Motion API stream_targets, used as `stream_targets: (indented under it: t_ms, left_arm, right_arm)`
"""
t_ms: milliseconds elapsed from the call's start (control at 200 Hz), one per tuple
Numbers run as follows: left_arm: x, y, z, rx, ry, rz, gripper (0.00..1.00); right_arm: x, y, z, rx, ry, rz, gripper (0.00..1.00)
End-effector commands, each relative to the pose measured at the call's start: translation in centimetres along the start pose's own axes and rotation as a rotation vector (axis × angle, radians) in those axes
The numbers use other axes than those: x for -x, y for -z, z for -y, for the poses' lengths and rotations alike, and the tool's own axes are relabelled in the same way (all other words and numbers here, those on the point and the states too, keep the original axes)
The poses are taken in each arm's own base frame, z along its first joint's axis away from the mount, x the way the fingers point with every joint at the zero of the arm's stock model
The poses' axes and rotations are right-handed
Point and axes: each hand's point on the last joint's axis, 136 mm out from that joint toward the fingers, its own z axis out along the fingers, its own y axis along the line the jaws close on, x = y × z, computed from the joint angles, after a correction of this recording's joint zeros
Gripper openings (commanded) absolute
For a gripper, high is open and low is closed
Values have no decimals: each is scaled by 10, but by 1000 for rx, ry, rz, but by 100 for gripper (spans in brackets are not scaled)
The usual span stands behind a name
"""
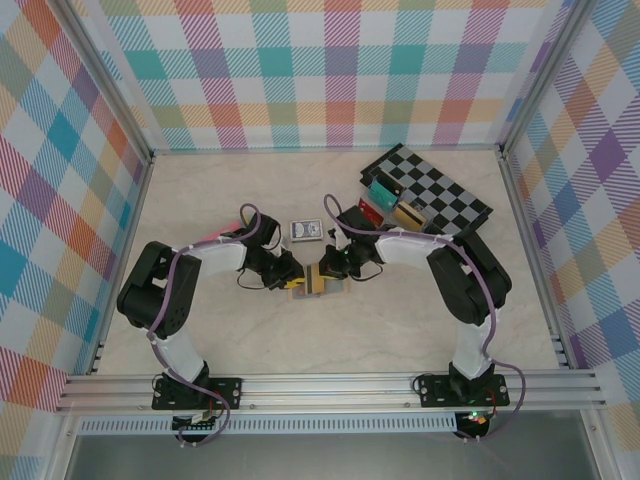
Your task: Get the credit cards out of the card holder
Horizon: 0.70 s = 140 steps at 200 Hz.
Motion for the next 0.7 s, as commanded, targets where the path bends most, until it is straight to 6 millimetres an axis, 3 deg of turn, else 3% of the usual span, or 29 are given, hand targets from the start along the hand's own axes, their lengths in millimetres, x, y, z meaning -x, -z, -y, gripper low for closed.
stream_targets:
  t_ms: [0,180,405,580,695]
  left_arm:
    - [-5,-6,-30,138,26,-3,17]
    - [-2,-4,-26,129,23,2,18]
    - [3,3,-10,97,1,16,21]
    - [7,25,14,48,-25,59,39]
    - [12,50,24,55,-48,128,53]
  right_arm:
    - [-3,10,23,-89,-22,23,4]
    - [0,26,19,-87,24,65,0]
    - [5,48,-7,-14,116,115,0]
    - [4,70,-32,71,192,170,0]
    - [7,94,-43,74,253,241,0]
